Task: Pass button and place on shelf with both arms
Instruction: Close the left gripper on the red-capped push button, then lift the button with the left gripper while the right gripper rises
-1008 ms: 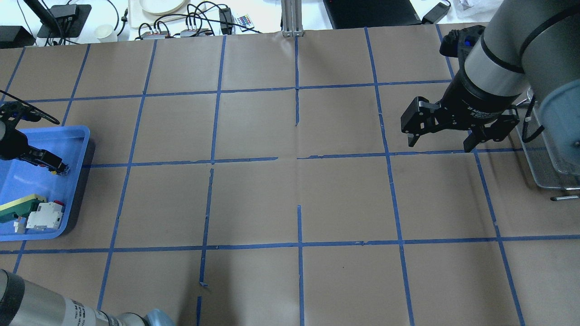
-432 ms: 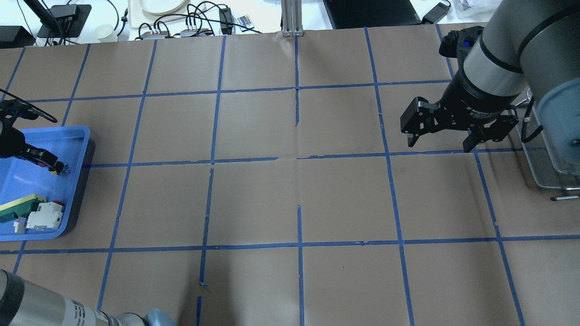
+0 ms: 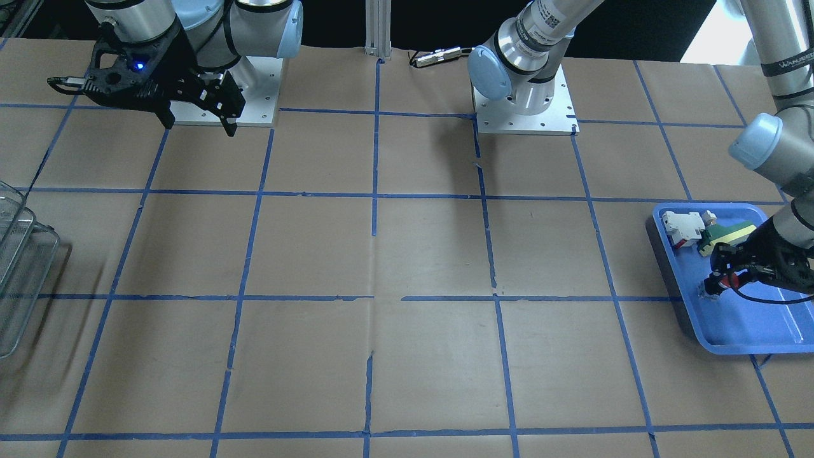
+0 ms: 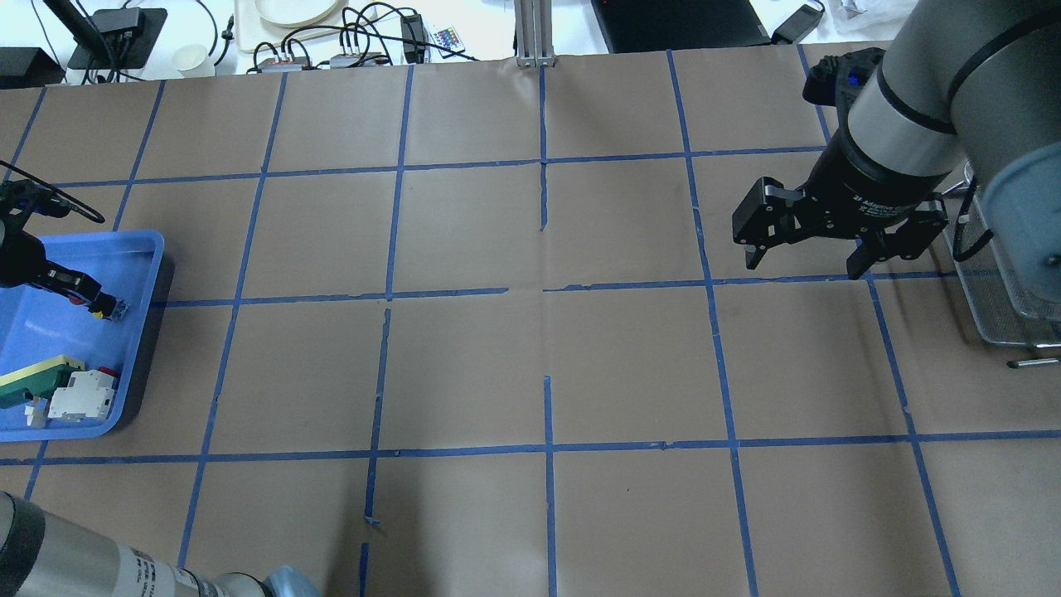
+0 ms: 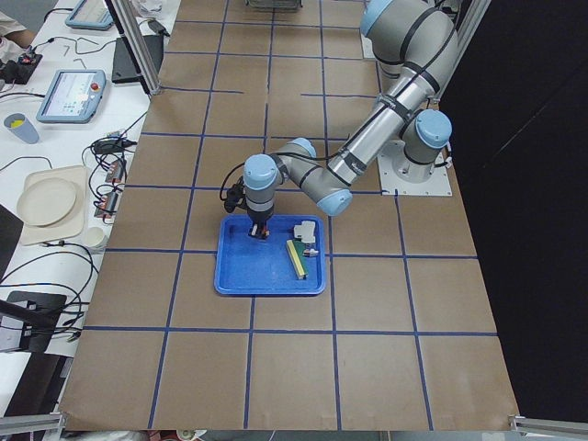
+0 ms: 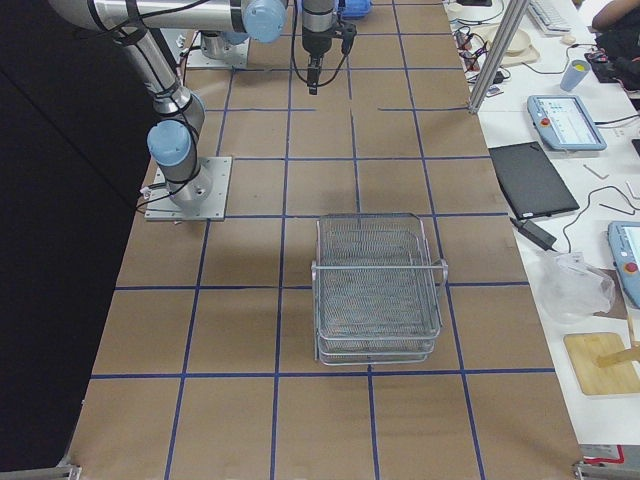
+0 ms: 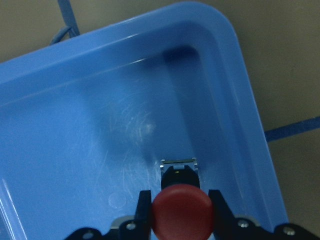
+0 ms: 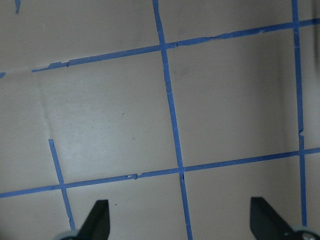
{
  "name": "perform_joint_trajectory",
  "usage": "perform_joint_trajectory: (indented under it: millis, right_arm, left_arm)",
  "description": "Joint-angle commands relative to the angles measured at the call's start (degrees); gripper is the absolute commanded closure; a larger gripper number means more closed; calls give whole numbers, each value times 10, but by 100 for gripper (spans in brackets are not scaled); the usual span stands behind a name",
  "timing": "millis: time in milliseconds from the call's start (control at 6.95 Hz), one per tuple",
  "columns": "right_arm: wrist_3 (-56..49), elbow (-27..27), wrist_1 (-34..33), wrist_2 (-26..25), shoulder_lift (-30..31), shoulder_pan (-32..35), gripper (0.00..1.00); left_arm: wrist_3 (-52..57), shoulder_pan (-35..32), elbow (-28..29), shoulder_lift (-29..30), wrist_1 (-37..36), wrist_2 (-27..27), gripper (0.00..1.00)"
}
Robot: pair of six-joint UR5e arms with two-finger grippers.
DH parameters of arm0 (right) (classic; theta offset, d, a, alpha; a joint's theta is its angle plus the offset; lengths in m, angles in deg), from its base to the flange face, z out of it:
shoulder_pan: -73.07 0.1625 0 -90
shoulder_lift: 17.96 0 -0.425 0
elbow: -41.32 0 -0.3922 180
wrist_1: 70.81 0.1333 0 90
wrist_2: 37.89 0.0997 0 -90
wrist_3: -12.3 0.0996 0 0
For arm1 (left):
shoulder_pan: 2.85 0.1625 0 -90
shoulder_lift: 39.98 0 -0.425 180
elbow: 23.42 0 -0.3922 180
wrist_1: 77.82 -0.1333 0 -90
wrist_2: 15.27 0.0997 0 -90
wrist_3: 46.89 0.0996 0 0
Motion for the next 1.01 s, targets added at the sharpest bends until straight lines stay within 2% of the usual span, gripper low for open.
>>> perform_joint_trajectory:
  millis: [0, 144, 288, 432, 576, 720, 864]
  right_arm:
    - [0, 0, -2, 0, 1, -1, 0]
    - [0, 0, -3, 0, 1, -1, 0]
    - [25, 1, 0, 3, 0, -4, 0]
    - [74, 2, 2, 59, 0, -17, 0]
    - [103, 4, 17, 133, 0, -50, 0]
    - [110, 5, 67, 199, 0, -86, 0]
    - [138, 4, 104, 284, -6, -115, 0]
  left_arm:
    - [-3, -3, 3, -16, 8, 1, 75]
    - [-9, -9, 4, -49, 51, 1, 75]
    - [-70, -35, 2, -101, 133, -5, 75]
    - [-110, -80, -7, -169, 223, -45, 76]
    - [-134, -113, -12, -210, 318, -114, 78]
    - [-156, -135, -18, -243, 377, -186, 78]
    - [-156, -140, -22, -266, 446, -287, 78]
